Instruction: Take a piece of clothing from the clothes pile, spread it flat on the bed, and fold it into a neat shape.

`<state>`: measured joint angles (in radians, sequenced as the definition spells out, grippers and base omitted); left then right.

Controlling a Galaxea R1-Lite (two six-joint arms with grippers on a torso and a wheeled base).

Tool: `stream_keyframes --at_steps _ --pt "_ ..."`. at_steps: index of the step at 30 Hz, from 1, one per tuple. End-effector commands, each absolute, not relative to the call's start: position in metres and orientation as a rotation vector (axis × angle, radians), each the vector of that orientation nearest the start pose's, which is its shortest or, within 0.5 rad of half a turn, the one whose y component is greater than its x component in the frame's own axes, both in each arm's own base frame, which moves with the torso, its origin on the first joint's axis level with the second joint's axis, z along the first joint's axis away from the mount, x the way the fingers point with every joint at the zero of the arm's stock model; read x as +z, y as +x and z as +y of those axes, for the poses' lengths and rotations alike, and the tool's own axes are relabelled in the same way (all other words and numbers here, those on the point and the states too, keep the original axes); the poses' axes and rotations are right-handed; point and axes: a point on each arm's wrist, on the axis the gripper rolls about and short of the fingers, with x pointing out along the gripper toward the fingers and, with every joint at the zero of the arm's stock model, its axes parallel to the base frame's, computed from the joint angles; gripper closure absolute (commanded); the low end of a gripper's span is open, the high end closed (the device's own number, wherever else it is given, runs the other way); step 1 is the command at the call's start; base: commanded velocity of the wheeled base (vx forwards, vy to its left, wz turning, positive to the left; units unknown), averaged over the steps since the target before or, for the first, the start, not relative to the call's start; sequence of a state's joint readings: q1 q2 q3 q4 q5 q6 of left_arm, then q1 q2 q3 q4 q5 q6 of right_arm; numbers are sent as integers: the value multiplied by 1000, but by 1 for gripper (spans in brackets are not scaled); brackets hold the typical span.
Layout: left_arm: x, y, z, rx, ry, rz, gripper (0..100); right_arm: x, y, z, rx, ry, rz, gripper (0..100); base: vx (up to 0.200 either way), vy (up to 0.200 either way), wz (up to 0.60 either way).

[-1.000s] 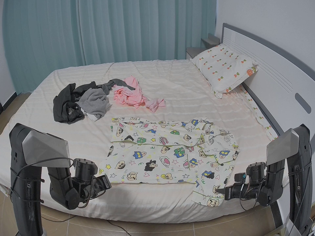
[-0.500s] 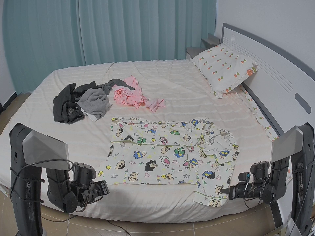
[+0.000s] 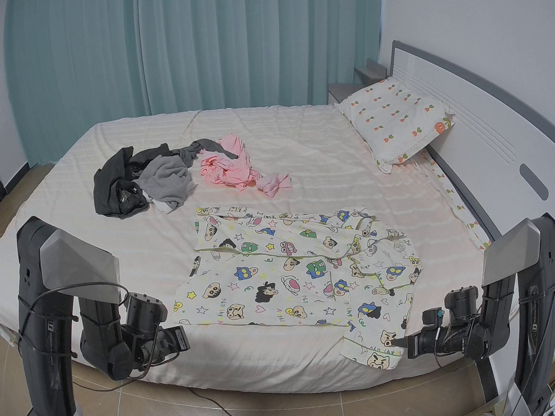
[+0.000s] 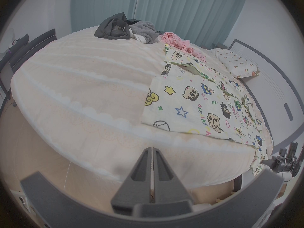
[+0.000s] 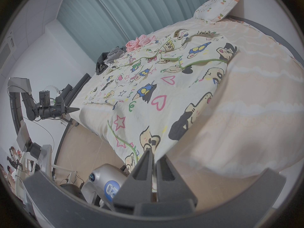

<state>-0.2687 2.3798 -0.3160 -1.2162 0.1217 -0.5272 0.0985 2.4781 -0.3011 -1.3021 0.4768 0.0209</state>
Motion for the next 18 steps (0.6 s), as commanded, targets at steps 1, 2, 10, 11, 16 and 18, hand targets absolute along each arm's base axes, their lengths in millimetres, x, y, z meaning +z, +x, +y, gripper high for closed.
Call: stream_keyframes --at_steps 1,2,10,11,16,18 --pt "-59 258 -68 88 -330 847 100 -78 259 33 522 183 879 100 0 0 0" --pt "-59 259 -67 91 -334 840 100 -78 258 31 518 180 881 100 0 0 0" --pt "-59 250 -65 89 -332 852 100 -79 251 29 528 154 896 100 0 0 0" --pt "-59 250 -65 90 -334 850 100 -78 251 29 529 152 896 100 0 0 0" --pt "-56 249 -63 95 -346 842 100 -73 244 29 526 150 906 100 0 0 0" --pt "-54 249 -63 90 -350 835 100 -72 243 29 525 150 907 100 0 0 0"
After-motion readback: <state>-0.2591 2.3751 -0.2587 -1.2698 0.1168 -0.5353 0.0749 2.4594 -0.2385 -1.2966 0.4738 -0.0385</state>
